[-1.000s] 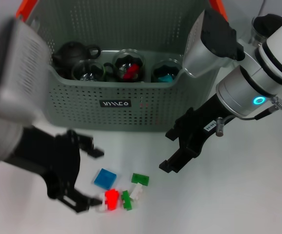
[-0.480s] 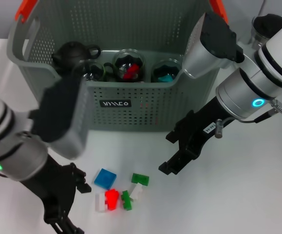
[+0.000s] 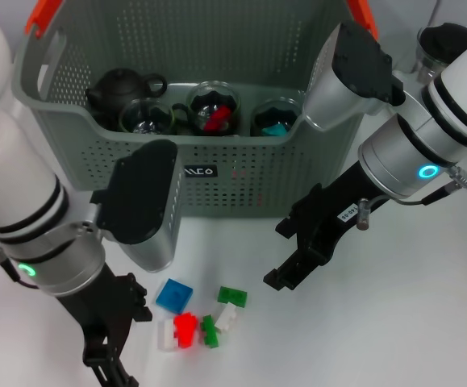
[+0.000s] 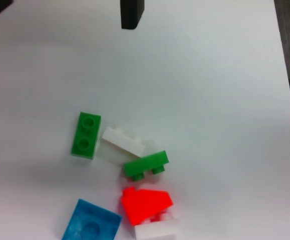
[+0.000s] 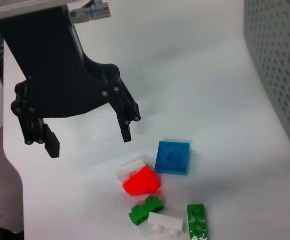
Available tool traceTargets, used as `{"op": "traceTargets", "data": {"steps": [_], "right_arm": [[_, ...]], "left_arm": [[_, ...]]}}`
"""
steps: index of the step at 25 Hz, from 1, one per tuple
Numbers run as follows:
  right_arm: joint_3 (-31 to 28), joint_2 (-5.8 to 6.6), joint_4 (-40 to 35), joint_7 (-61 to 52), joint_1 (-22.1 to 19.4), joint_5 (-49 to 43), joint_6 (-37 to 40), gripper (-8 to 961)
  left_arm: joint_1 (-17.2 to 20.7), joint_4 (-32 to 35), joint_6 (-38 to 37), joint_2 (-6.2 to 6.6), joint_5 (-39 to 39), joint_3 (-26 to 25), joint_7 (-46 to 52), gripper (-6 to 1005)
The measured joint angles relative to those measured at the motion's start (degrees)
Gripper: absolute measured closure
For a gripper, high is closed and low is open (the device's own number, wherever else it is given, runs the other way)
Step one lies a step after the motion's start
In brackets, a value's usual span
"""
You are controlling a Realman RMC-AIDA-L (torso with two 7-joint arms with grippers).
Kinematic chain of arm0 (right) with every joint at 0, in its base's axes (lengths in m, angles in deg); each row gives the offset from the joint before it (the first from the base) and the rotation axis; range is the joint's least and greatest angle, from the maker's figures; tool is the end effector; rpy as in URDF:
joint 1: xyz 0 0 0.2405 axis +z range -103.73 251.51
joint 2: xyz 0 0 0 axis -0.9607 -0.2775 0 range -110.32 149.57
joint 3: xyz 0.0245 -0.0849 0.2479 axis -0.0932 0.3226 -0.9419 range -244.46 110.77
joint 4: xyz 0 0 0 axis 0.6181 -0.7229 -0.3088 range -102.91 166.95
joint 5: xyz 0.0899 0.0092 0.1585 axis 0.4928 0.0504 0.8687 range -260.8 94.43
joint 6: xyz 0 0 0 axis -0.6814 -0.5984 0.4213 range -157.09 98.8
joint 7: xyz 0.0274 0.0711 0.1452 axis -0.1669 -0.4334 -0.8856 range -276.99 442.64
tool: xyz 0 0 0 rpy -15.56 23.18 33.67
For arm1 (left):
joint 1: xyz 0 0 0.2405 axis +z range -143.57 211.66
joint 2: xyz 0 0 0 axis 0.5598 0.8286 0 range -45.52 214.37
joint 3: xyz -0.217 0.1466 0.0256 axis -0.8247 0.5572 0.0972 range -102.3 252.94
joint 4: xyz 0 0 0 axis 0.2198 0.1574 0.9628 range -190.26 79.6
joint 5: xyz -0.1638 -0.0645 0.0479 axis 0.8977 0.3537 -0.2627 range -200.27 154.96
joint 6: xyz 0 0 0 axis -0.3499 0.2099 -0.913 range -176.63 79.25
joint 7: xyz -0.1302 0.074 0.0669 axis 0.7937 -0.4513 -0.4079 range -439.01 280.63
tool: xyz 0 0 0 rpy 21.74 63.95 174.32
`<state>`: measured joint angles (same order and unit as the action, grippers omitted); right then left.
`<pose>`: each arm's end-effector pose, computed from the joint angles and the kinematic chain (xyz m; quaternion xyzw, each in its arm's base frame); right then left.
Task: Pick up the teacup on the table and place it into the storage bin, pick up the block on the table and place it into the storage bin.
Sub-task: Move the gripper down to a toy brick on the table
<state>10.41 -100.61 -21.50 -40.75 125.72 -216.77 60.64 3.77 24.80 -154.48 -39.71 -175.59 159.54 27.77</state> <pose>0.1348 0.3400 -0.0774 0.9793 -0.1586 0.1240 0.0226 -0.2152 0.2626 -0.0479 0.9597 0.0159 -0.2743 0.0583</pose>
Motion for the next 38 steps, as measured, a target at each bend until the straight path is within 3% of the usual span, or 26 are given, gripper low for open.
{"op": "traceTargets", "data": {"steps": [14,38], "right_arm": [[0.00,0.00,0.08,0.00,0.08,-0.17,-0.15,8],[-0.32,0.00,0.58,0.31,0.05,-0.27,-0.35,8]], "left_arm": [[-2.54,-6.15,5.04,-0.14,-0.07,2.53,-0.38,79],[-2.95,-8.74,7.63,-0.15,0.44,2.32,-1.06,79]]}}
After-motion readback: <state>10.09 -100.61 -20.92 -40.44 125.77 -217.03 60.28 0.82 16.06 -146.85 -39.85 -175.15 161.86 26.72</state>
